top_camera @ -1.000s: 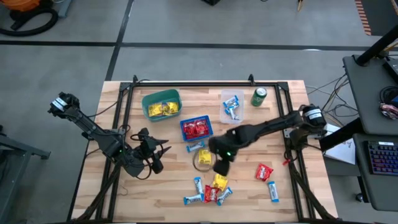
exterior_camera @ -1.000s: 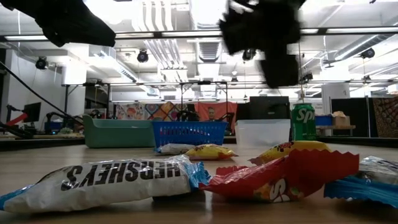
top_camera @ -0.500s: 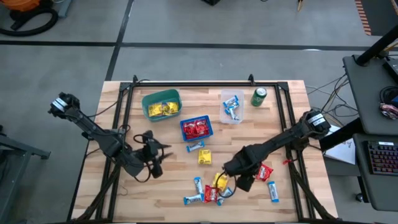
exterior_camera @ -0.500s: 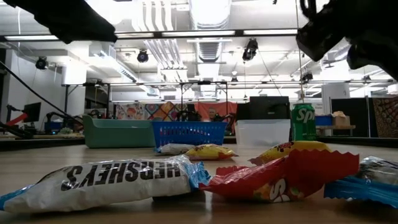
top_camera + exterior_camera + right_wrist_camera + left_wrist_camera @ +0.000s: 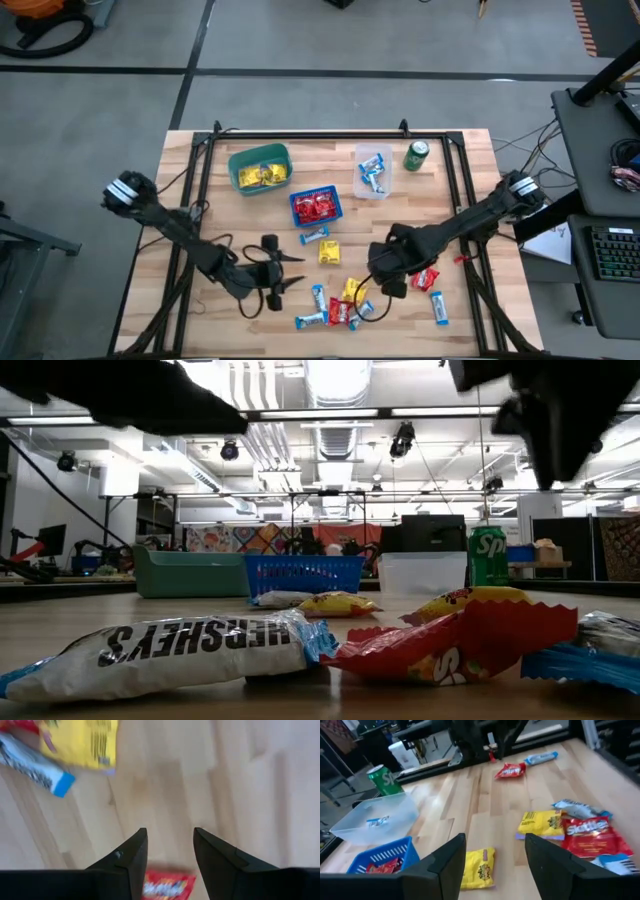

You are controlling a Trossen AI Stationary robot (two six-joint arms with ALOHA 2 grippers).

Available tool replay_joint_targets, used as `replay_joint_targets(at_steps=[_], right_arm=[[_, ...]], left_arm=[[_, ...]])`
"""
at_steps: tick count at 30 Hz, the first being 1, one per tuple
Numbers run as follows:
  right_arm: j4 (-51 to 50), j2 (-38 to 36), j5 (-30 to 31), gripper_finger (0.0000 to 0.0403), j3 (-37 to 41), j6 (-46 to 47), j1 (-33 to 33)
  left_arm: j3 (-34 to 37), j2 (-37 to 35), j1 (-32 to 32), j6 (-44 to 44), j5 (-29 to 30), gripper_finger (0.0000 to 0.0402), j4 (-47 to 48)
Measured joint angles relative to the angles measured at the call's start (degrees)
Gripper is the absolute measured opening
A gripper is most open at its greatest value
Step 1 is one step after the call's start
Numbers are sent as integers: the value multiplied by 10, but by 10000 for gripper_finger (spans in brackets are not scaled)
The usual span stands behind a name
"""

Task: Sort candy
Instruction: Put the sour patch candy into the blue green bin

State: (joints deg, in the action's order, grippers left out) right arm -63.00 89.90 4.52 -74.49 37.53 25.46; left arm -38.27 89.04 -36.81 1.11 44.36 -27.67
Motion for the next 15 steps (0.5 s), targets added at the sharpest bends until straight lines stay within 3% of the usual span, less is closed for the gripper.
replay_joint_targets(at_steps=[5,10,15], right_arm=[[34,-59,68,156,14,-25,5],[111,-113,103,168,48,-56,4],[170,-147,107,180,86,-52,4]], left_arm=[[-21,70,29,-35,-20,184,-52],[-52,124,86,-63,-152,179,-87],[-72,176,118,-61,-163,178,-69]])
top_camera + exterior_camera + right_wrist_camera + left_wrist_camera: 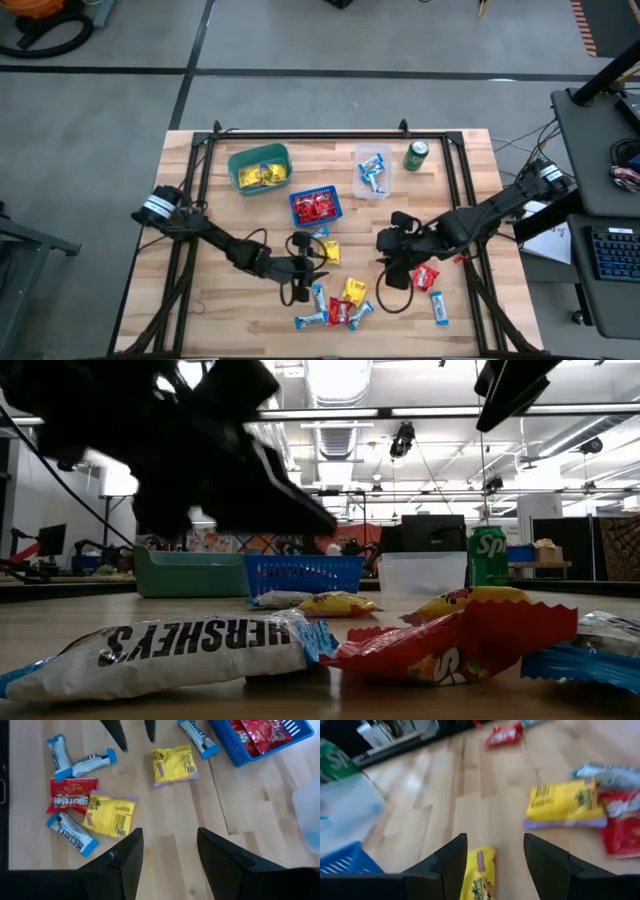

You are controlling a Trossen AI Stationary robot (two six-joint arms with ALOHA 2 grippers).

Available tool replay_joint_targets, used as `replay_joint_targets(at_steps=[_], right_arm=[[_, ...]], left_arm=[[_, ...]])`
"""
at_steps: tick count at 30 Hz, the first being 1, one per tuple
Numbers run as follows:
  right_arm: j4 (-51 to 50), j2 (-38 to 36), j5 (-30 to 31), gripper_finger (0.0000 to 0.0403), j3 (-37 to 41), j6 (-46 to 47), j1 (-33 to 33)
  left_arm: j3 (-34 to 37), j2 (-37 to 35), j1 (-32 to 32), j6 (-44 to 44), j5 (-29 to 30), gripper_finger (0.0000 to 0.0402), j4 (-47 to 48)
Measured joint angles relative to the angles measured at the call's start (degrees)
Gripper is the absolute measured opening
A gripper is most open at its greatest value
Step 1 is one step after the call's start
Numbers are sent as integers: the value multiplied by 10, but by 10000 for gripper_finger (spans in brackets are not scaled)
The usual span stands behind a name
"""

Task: Sort candy
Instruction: Put the sour patch candy into the blue green bin

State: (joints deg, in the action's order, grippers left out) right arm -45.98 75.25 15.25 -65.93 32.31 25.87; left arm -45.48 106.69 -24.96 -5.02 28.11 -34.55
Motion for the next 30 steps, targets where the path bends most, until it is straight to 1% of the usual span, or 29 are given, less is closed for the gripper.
replay_joint_targets(at_steps=[4,12,16,19,21,23,28,30], right_arm=[[32,-14,-2,187,40,1,0],[75,-12,-11,189,105,17,0],[130,-10,-22,190,128,29,0],[167,-10,-23,189,135,31,0],[184,-10,-22,188,137,29,0],[201,-10,-22,188,137,21,0],[236,-10,-19,187,138,-6,0],[252,-10,-17,187,138,-22,0]], left_arm=[[-4,29,7,15,-2,178,-3],[-3,68,33,72,5,178,1],[-2,81,40,91,5,178,0],[-2,83,41,103,6,168,1],[-2,83,41,110,7,153,7],[-2,83,41,111,7,129,9],[-2,80,40,111,7,43,11],[-2,74,38,109,-4,13,15]])
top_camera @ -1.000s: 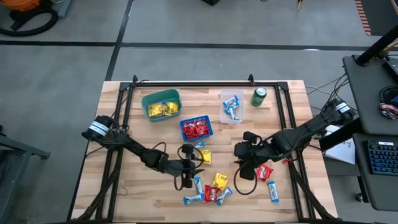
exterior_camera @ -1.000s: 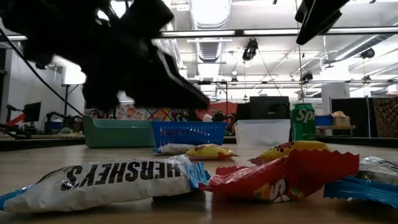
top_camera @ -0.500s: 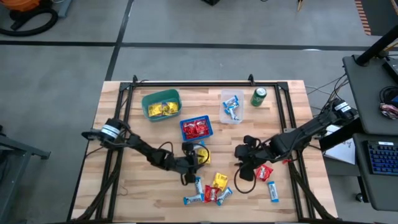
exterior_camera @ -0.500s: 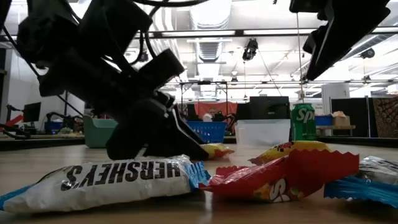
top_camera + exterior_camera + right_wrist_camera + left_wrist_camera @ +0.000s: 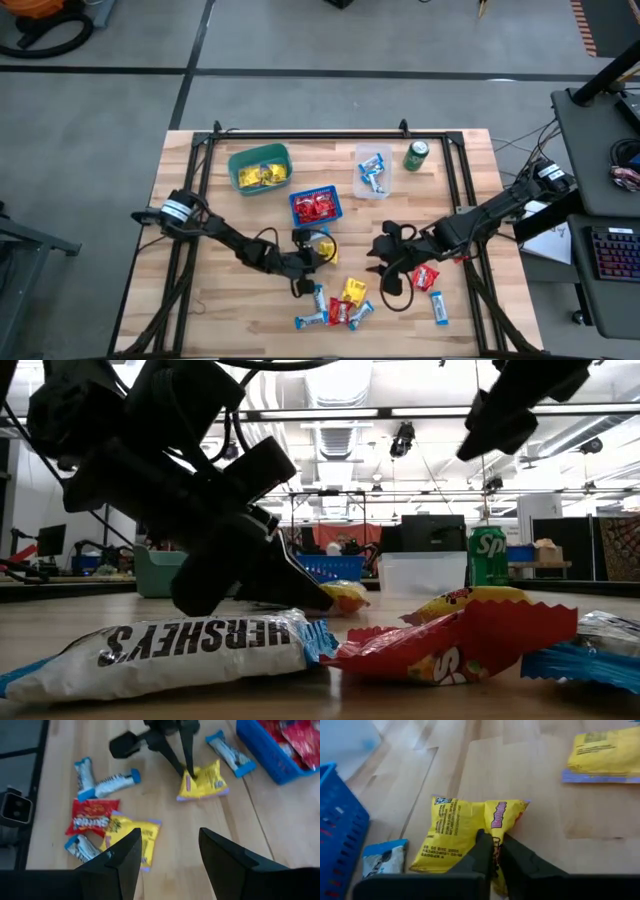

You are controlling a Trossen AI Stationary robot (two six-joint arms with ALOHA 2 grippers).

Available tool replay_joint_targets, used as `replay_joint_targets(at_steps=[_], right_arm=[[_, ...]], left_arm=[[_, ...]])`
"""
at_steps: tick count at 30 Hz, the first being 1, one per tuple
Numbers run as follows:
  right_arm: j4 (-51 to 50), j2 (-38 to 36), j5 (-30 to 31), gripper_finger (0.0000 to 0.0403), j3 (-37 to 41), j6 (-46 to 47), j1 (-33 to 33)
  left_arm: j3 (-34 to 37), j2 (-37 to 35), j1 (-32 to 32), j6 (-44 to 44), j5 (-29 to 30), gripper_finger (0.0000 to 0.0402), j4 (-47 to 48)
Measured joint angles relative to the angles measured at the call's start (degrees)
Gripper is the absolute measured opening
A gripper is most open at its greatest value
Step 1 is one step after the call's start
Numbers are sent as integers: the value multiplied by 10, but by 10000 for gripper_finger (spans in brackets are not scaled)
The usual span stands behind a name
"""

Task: Sort candy
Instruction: Put the sour patch candy into the blue green bin

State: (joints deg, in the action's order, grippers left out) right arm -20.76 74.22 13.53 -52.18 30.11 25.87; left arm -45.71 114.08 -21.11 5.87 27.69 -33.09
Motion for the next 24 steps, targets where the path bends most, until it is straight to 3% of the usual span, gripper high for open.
replay_joint_targets(at_steps=[9,15,18,21,24], right_arm=[[114,0,32,187,2,-118,0],[196,0,33,187,12,-184,0],[227,0,38,187,21,-197,-1],[252,0,46,187,29,-208,-5],[265,0,46,187,31,-210,-12]], left_arm=[[1,-104,-4,-75,-38,2,3],[15,-253,2,-112,10,1,107],[24,-334,16,-82,80,0,225],[34,-407,47,10,139,0,337],[69,-472,97,103,163,0,377]])
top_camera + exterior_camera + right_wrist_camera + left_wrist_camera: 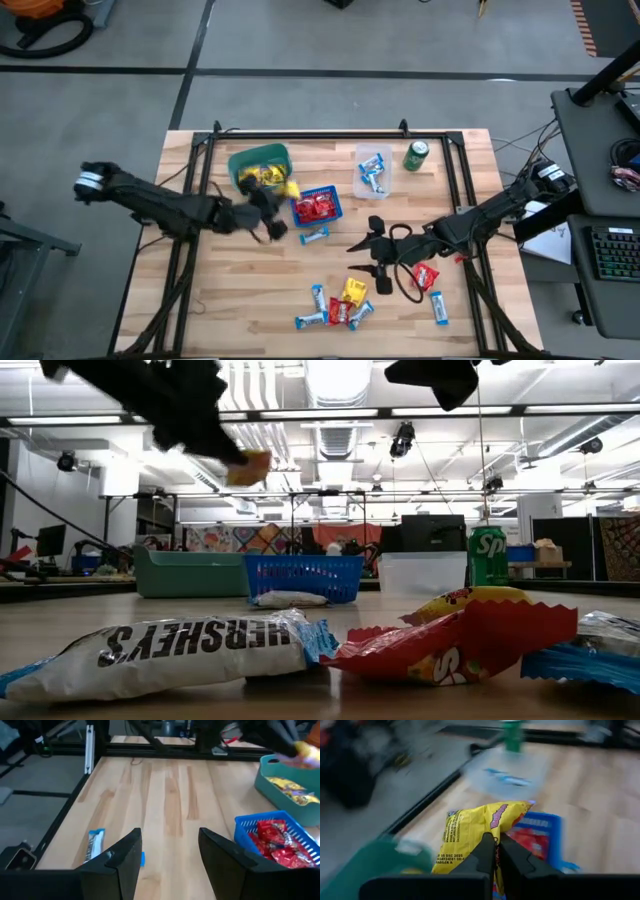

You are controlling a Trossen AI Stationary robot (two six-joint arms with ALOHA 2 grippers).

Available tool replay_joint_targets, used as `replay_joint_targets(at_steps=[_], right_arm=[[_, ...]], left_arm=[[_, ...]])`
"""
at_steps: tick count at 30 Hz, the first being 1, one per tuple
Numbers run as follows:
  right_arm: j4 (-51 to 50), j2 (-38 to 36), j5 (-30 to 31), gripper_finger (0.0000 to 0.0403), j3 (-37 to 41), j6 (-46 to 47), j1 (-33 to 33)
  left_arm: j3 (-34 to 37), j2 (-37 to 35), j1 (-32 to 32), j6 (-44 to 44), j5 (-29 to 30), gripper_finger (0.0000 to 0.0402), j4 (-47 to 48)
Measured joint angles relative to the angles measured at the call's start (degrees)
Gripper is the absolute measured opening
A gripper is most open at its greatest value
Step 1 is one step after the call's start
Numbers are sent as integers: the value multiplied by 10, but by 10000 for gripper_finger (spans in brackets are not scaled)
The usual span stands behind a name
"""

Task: Sort candy
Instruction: Put the sour patch candy into the blue green bin

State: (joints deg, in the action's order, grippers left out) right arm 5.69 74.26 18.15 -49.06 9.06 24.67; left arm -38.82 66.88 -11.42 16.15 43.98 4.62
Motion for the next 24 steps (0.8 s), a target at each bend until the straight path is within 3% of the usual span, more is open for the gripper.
replay_joint_targets(at_steps=[7,10,15,20,24], right_arm=[[36,17,1,187,0,-6,-15],[38,31,0,187,0,-8,-15],[49,57,-1,187,0,-8,-16],[57,72,-1,187,0,0,-22],[57,73,-1,187,0,0,-24]], left_arm=[[108,-119,180,169,-143,0,-2],[149,-146,241,265,-182,0,-55],[190,-154,279,296,-193,0,-122],[191,-151,285,300,-192,0,-119],[191,-149,286,358,-174,0,-118]])
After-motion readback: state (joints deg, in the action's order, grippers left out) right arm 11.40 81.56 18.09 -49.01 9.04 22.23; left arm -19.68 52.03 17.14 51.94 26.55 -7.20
